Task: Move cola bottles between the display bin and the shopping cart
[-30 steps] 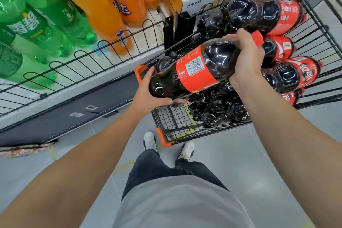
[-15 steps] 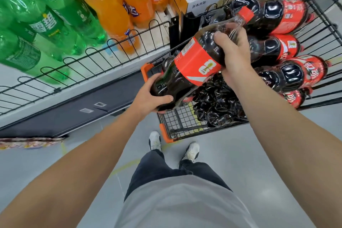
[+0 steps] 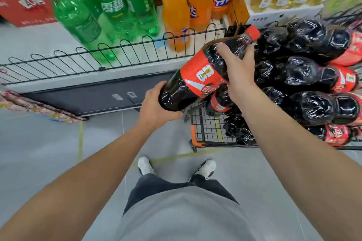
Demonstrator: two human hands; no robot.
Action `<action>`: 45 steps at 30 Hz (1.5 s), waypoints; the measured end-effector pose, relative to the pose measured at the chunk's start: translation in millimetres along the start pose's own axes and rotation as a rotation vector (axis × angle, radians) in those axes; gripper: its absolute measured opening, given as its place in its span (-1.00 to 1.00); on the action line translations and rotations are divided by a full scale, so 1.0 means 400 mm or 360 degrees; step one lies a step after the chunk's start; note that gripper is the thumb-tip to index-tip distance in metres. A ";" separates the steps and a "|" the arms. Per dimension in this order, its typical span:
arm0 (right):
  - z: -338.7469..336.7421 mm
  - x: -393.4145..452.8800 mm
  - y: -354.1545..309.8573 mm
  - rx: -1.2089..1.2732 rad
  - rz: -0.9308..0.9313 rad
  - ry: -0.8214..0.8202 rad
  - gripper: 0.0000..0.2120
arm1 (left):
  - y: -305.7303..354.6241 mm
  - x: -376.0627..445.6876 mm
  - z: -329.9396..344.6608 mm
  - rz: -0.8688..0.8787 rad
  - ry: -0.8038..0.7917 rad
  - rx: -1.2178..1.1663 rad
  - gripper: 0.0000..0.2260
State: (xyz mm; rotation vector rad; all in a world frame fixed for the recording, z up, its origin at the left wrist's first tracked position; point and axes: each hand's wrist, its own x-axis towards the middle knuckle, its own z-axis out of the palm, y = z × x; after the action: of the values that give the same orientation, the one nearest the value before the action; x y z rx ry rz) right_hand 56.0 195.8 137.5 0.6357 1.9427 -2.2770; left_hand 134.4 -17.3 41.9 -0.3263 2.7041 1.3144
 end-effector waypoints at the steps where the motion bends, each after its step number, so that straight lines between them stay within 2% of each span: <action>1: 0.033 -0.014 0.006 -0.0019 -0.0023 -0.0085 -0.28 | -0.026 -0.002 -0.035 -0.0013 0.0028 -0.0014 -0.08; 3: 0.113 -0.041 0.018 -0.0082 -0.0063 -0.0256 -0.18 | -0.081 -0.008 -0.116 -0.0036 0.0087 -0.0024 -0.08; 5: 0.213 -0.073 0.032 -0.0165 -0.0129 -0.0362 -0.27 | -0.132 -0.019 -0.208 -0.0064 0.0137 -0.0034 -0.08; 9: 0.464 -0.155 0.062 -0.0301 -0.0284 -0.0383 -0.16 | -0.266 -0.037 -0.409 -0.0065 0.0268 -0.0055 -0.07; 14: 0.753 -0.243 0.097 -0.0263 -0.0426 -0.0470 -0.33 | -0.416 -0.048 -0.657 -0.0069 0.0401 -0.0034 -0.05; 21: 1.097 -0.314 0.085 -0.0310 -0.0532 -0.0634 -0.34 | -0.565 -0.024 -0.926 -0.0163 0.0599 -0.0097 -0.09; 23: 1.177 -0.301 0.084 -0.0333 -0.0541 -0.0660 -0.35 | -0.593 0.005 -0.981 -0.0162 0.0639 -0.0114 -0.11; 26: 1.294 -0.266 0.076 -0.0380 -0.0575 -0.0689 -0.27 | -0.627 0.068 -1.051 -0.0166 0.0686 -0.0146 -0.11; 34: 1.573 -0.088 0.010 -0.0393 -0.0657 -0.0709 -0.27 | -0.676 0.336 -1.234 -0.0157 0.0713 -0.0176 -0.11; 39: 1.692 0.019 -0.052 -0.0404 -0.0659 -0.0707 -0.35 | -0.664 0.502 -1.320 -0.0124 0.0695 -0.0241 -0.21; 43: 1.767 0.089 -0.098 -0.0415 -0.0715 -0.0611 -0.32 | -0.658 0.633 -1.382 -0.0133 0.0643 -0.0254 -0.12; 45: 1.803 0.123 -0.119 -0.0404 -0.0744 -0.0554 -0.31 | -0.653 0.700 -1.412 -0.0095 0.0608 -0.0256 -0.21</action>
State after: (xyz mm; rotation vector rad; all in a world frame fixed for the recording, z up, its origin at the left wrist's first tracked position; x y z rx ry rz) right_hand -189.6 -477.5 242.4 -0.2542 2.3091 -2.1081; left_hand -80.1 -658.2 135.8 -0.7389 2.8582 1.5985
